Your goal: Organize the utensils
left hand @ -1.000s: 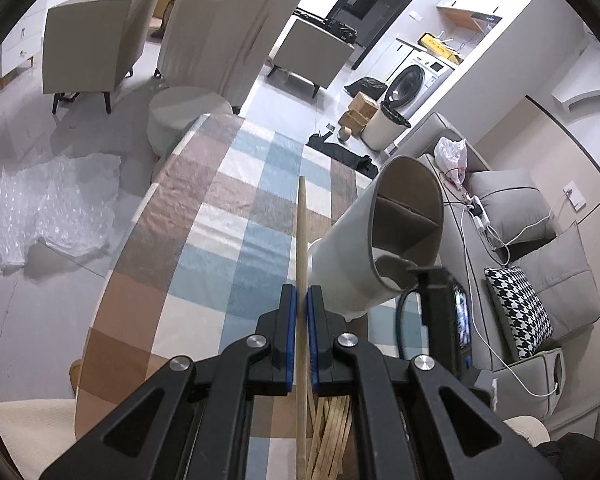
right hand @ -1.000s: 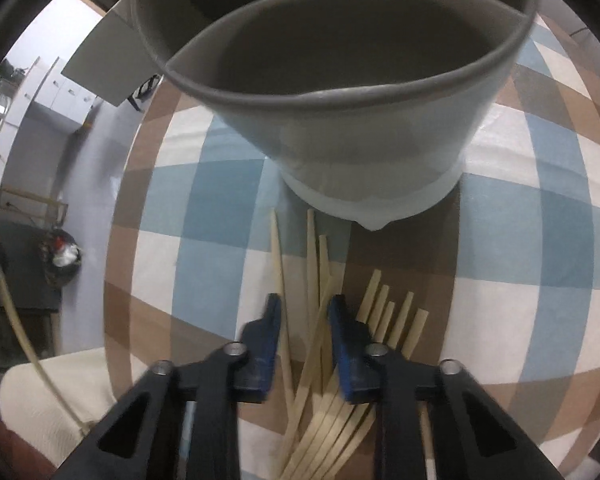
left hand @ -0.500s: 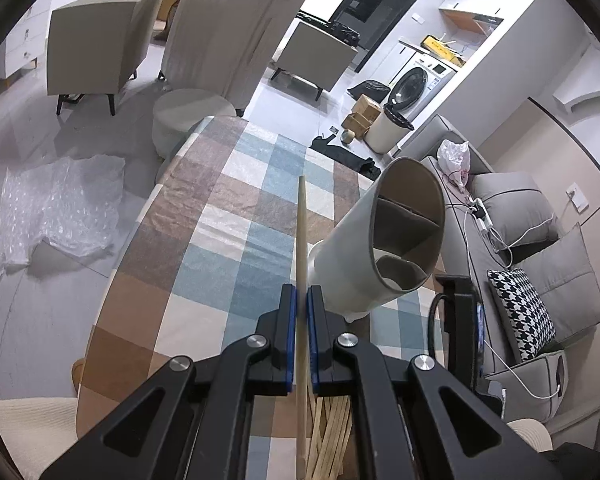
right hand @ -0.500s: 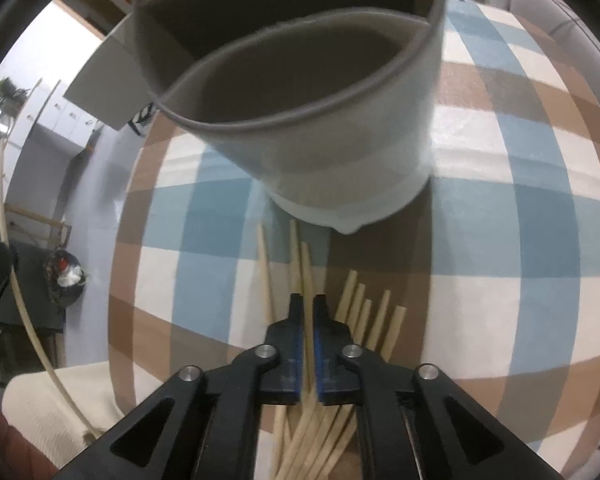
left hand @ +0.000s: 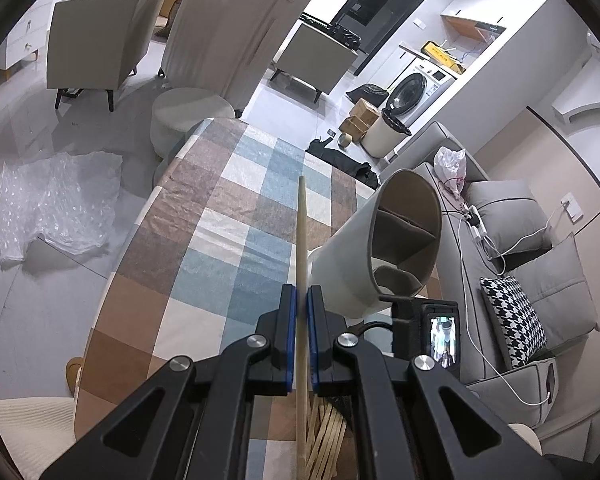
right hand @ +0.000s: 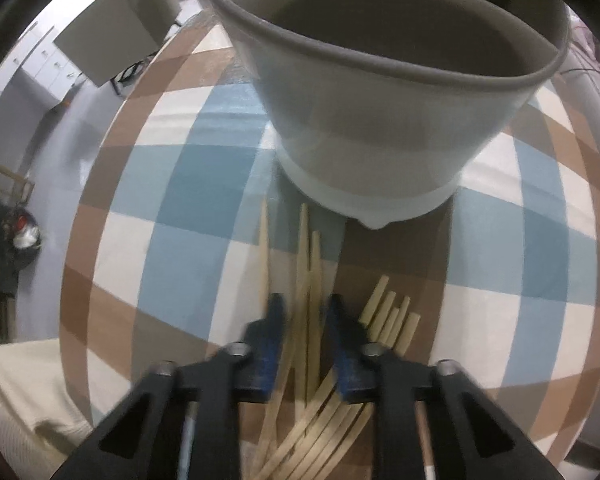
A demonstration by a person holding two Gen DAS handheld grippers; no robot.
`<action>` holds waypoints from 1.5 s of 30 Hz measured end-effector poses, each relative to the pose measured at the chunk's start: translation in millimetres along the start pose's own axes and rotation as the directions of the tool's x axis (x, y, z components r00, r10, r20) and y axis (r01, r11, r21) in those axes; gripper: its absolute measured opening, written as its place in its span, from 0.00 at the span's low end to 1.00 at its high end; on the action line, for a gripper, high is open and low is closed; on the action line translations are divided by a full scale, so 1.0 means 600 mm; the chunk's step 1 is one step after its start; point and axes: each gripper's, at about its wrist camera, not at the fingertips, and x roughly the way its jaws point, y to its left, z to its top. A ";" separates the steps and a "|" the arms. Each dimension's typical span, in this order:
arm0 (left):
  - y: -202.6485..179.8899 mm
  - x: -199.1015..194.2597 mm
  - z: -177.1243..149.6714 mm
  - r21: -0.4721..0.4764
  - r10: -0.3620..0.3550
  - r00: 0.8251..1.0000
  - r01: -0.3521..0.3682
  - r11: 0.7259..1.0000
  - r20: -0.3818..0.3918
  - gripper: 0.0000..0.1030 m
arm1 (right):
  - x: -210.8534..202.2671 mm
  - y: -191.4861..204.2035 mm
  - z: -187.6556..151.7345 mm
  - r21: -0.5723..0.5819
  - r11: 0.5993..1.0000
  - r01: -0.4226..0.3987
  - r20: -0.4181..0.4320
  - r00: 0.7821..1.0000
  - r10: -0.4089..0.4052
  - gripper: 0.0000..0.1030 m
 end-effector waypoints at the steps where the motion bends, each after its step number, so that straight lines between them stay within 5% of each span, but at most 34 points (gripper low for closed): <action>1: 0.000 0.000 0.000 0.000 0.000 1.000 0.000 1.000 -0.001 0.01 | -0.003 -0.004 0.001 0.013 1.000 -0.014 0.008 1.000 0.014 0.07; 10: -0.004 -0.001 -0.003 0.012 -0.001 1.000 0.001 1.000 -0.009 0.01 | -0.057 -0.034 -0.017 0.077 0.986 -0.146 0.142 0.981 0.134 0.05; 16: -0.023 -0.015 -0.009 0.052 -0.002 1.000 0.001 0.999 0.017 0.01 | -0.134 -0.056 -0.038 0.012 0.977 -0.212 0.303 0.932 0.198 0.05; 32: -0.126 -0.086 0.023 0.191 -0.051 0.977 0.010 0.981 0.208 0.01 | -0.307 -0.100 -0.097 -0.084 0.954 -0.288 0.611 0.742 0.277 0.05; 38: -0.178 -0.089 0.099 0.229 -0.114 0.947 0.045 0.972 0.300 0.01 | -0.407 -0.128 -0.035 -0.125 0.953 -0.277 0.713 0.643 0.280 0.05; 45: -0.203 -0.039 0.176 0.282 -0.112 0.904 -0.010 0.959 0.413 0.01 | -0.481 -0.137 0.070 -0.174 0.954 -0.244 0.787 0.548 0.284 0.05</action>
